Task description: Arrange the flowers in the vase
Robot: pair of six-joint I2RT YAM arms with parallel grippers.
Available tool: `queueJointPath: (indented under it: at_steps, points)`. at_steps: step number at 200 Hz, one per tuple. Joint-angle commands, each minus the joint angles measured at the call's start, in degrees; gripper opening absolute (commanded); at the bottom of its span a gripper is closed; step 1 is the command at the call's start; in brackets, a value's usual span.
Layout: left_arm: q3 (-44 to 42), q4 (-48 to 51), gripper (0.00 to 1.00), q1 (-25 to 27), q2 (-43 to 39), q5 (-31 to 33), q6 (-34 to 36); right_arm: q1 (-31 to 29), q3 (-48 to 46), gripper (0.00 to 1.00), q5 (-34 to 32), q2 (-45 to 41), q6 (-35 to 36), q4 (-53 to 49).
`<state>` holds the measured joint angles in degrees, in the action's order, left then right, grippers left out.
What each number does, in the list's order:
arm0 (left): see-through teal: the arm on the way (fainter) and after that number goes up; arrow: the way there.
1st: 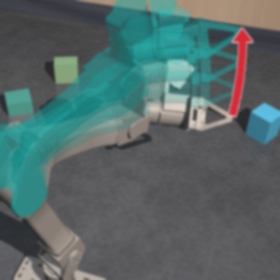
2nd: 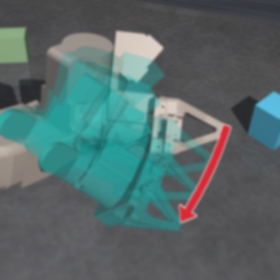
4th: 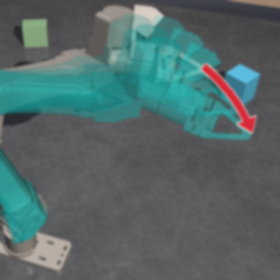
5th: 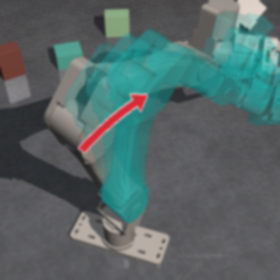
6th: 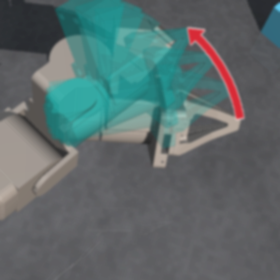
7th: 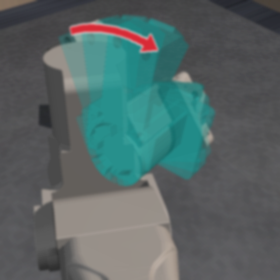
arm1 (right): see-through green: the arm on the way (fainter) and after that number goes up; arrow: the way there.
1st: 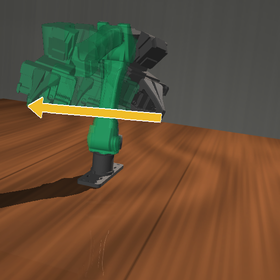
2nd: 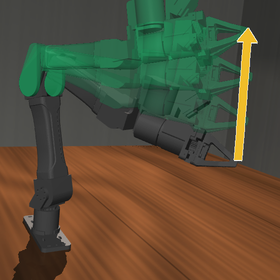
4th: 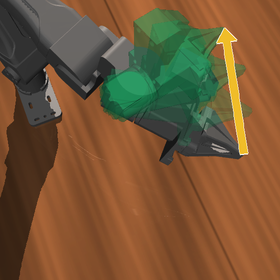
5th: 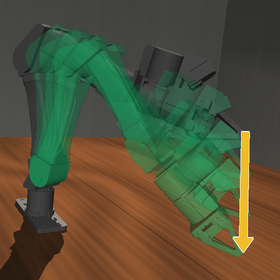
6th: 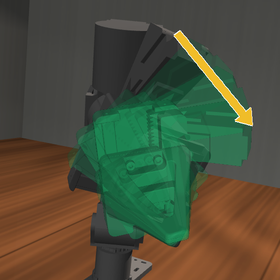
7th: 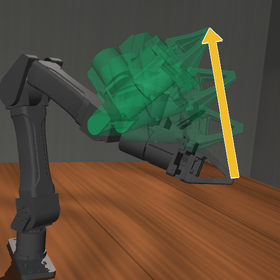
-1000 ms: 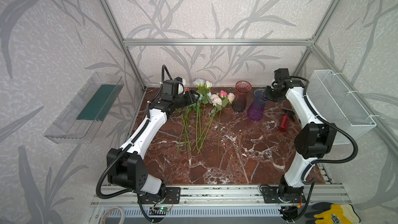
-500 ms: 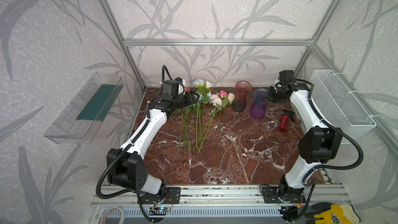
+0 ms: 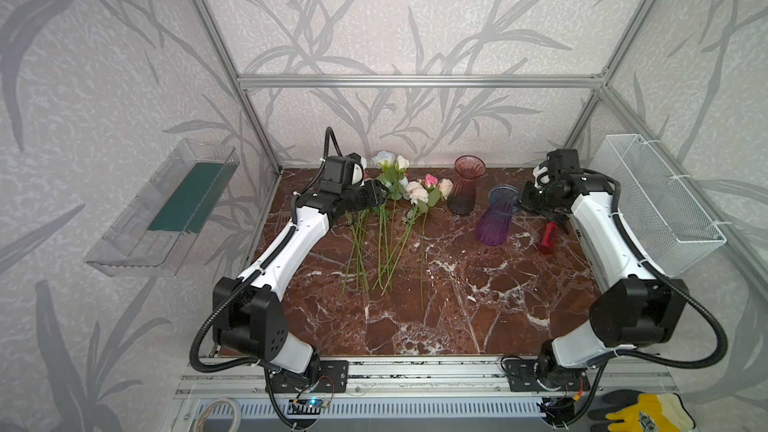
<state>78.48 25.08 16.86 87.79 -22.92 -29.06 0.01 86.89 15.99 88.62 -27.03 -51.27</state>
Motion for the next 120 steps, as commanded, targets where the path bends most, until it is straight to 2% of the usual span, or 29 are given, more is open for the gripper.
queueJointPath:
  at_steps: [1, 22, 54, 120]
  points:
    - [3.05, 4.51, 0.55, 3.05, 2.13, 1.35, 3.2, -1.91, -0.82, 0.0, 5.68, -5.25, 0.06, 1.65]
    - [4.24, 6.69, 0.55, 6.07, 4.32, 2.99, 5.08, -5.36, -3.91, 0.0, 6.51, -6.81, 0.96, 0.04]
    - [4.69, 8.13, 0.55, 9.94, 6.97, 5.67, 6.29, -10.77, -6.25, 0.0, 2.17, -8.84, 1.83, -3.23]
    - [7.08, 12.19, 0.56, 17.36, 14.28, 10.29, 9.19, -11.35, -8.49, 0.0, 6.0, -11.06, 2.75, -3.62]
